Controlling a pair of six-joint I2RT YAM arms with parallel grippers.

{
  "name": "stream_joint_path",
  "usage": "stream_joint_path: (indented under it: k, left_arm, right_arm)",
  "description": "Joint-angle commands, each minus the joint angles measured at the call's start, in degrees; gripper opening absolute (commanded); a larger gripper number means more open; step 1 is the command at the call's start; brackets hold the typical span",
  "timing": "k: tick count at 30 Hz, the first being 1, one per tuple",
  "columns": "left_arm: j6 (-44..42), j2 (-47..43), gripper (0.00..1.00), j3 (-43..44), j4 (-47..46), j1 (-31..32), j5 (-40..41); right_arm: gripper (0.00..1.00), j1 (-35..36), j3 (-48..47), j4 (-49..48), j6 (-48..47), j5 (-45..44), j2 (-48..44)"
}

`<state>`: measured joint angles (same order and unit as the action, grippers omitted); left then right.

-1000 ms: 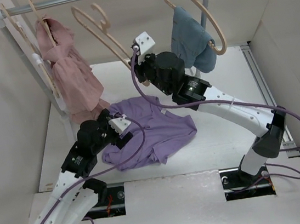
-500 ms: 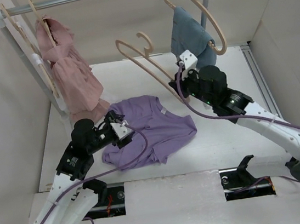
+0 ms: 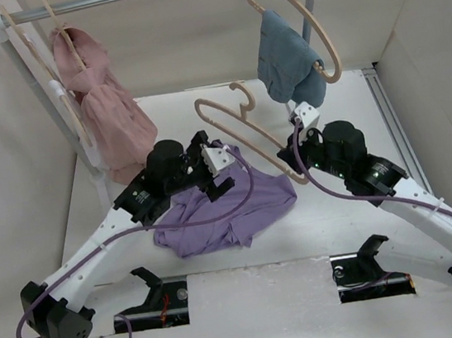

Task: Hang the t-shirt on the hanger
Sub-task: Place tshirt on hanger

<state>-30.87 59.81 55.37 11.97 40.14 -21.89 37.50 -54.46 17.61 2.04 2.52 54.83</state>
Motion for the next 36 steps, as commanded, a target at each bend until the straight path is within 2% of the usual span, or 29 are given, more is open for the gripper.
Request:
stream_joint_path:
  k: [1, 3, 6, 7, 13, 19, 20, 21, 23, 24, 25, 29, 32, 33, 35, 36]
  left_arm:
    - [-7.6, -2.4, 1.0, 2.2, -11.8, 0.1, 5.7]
    - [-12.3, -0.9, 1.0, 1.7, -15.0, -0.4, 6.6]
    - [-13.2, 1.4, 1.0, 2.9, -15.9, -3.2, 2.3]
    - [-15.2, 3.6, 1.0, 4.7, -14.2, -3.8, -0.9]
    - [-21.4, 10.3, 1.0, 11.0, -5.7, -8.1, -7.7]
    - [-25.0, 16.3, 1.0, 15.2, 0.8, -8.6, -9.6]
    - [-25.6, 17.0, 0.96, 16.1, 1.7, -8.6, -10.1]
    - [-25.6, 18.1, 0.88, 17.6, 3.1, -8.6, -11.7]
    - [-25.6, 18.8, 0.63, 19.0, 4.0, -8.6, -13.1]
    - [-25.6, 18.9, 0.2, 20.2, 4.7, -8.6, -14.0]
    - [-24.5, 18.9, 0.0, 20.2, 4.7, -8.6, -14.5]
    - [-26.0, 18.9, 0.0, 20.8, 6.7, -8.6, -16.2]
    - [-30.5, 18.3, 0.0, 20.8, 10.0, -8.6, -19.0]
    - [-32.6, 18.3, 0.0, 20.8, 10.9, -8.6, -19.5]
    - [-33.5, 19.5, 0.0, 22.2, 13.1, -8.6, -20.6]
    - [-34.1, 19.5, 0.0, 22.2, 13.8, -8.6, -20.6]
  right_arm:
    - [0.0, -0.2, 1.6, -1.6, 0.9, 7.1, -2.6]
    - [0.0, -0.2, 2.9, -2.5, 0.9, 9.5, -3.1]
    - [0.0, -0.2, 3.4, -2.5, 0.2, 12.6, -3.1]
    - [0.0, -0.2, 4.1, -2.5, 0.2, 13.9, -3.1]
    - [0.0, -0.2, 5.7, -2.0, -1.7, 15.0, -7.8]
    - [0.0, -0.2, 6.2, -1.4, -2.8, 17.8, -9.7]
    - [0.0, -0.2, 6.2, -1.4, -3.4, 17.8, -9.7]
    - [0.0, -0.2, 6.2, -1.4, -3.4, 17.8, -9.7]
    - [0.0, -0.2, 6.2, -1.4, -3.4, 17.8, -10.3]
    - [0.0, -0.2, 6.8, -1.4, -3.4, 17.8, -10.3]
    - [0.0, -0.2, 6.8, -1.4, -3.4, 17.3, -9.7]
    - [0.0, -0.2, 8.1, -2.8, -3.9, 17.3, -9.1]
    - [0.32, -0.2, 7.0, -4.3, -3.9, 17.3, -5.4]
    - [0.51, -0.2, 5.0, -4.9, -4.8, 17.3, -3.9]
    - [0.63, -0.2, 2.2, -4.9, -6.6, 17.3, 1.5]
    - [0.65, -0.2, 0.6, -4.9, -6.6, 17.3, 3.6]
